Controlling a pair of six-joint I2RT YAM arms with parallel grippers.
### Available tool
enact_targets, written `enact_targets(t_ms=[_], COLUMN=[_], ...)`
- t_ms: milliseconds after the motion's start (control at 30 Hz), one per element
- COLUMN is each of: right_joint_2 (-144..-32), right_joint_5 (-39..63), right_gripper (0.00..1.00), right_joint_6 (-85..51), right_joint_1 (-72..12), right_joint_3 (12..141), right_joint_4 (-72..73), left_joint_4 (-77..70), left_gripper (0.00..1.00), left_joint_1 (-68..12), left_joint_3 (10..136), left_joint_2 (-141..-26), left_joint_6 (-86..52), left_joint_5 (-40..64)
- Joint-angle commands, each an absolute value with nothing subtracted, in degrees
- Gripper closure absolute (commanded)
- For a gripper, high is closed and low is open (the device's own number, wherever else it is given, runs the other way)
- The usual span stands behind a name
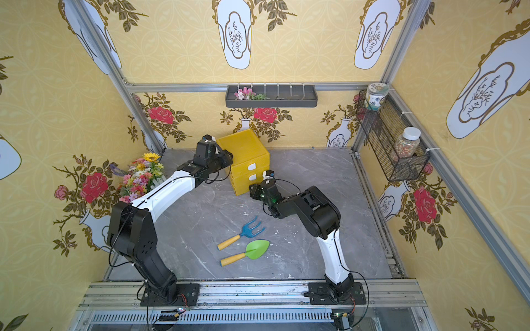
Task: Place the transparent tape into the drawer according to color
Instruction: Close the drawer in the storage box.
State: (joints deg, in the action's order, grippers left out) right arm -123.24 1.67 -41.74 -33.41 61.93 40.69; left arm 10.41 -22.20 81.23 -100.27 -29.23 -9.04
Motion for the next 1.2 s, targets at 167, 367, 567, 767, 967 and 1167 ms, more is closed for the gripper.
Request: enact_targets(t_ms=[167, 367, 567, 767, 967, 1167], right_joint_2=[-122.72, -117.34, -108.79, -98.13, -87.61, -79.31], right_joint_5=[0.9, 1.19, -0.15, -1.86, -4.64, -10.88], right_gripper=[0.43, 0.32, 0.24, 0.03, 0.03, 0.03], right_joint_6=[-42.13, -41.86, -41.55, -40.29, -37.82, -31.96], right_joint_1=[-33.49, -33.79, -34.1, -34.32, -34.28, -34.11], right_joint_3=[60.88, 55.88, 48.87, 42.97, 41.09, 41.7], right_joint_4=[42.73, 42.26, 40.64, 35.68, 24.98, 14.77], left_joint_4=[20.37, 20.51, 20.24, 18.48, 15.82, 4.09], left_gripper=[0.5, 0.46, 0.22, 0.0, 0.0, 0.0], left_joint_1=[-22.59, -22.59, -22.54, -22.58, -22.34, -20.11], left_joint_3=[80.68, 81.7, 81.55, 77.1, 69.53, 57.09], left_joint_2=[-101.82, -99.96, -95.63, -87.69, -79.1, -72.04], left_joint_6=[-28.39, -28.3, -29.06, -30.45, -28.51, -17.15], left_joint_5=[-8.53, -9.44, -9.76, -10.94, -21.24, -26.19])
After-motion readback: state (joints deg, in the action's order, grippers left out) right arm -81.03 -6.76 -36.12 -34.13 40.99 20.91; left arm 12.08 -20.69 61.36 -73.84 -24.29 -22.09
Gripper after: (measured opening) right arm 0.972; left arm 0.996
